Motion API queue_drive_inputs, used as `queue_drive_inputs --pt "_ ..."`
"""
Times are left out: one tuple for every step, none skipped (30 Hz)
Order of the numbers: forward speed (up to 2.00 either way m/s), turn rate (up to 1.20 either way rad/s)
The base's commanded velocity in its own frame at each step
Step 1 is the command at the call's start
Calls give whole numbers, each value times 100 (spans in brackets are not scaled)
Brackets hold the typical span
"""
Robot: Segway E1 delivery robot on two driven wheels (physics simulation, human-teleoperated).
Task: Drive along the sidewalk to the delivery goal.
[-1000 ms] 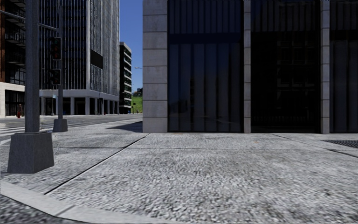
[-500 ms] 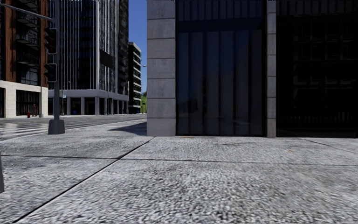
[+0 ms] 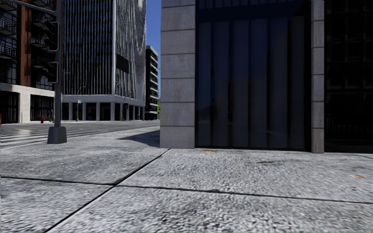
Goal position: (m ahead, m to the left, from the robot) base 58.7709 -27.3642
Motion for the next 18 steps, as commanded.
queue_drive_inputs --pt "167 46" --pt "166 61" --pt "166 60" --pt "166 60" --pt "166 60" --pt "166 60" --pt "166 60" --pt "166 60" --pt "166 60" --pt "166 60" --pt "166 60" --pt "166 60" --pt "166 60" --pt "166 60" --pt "166 60" --pt "166 60" --pt "166 60" --pt "166 60"
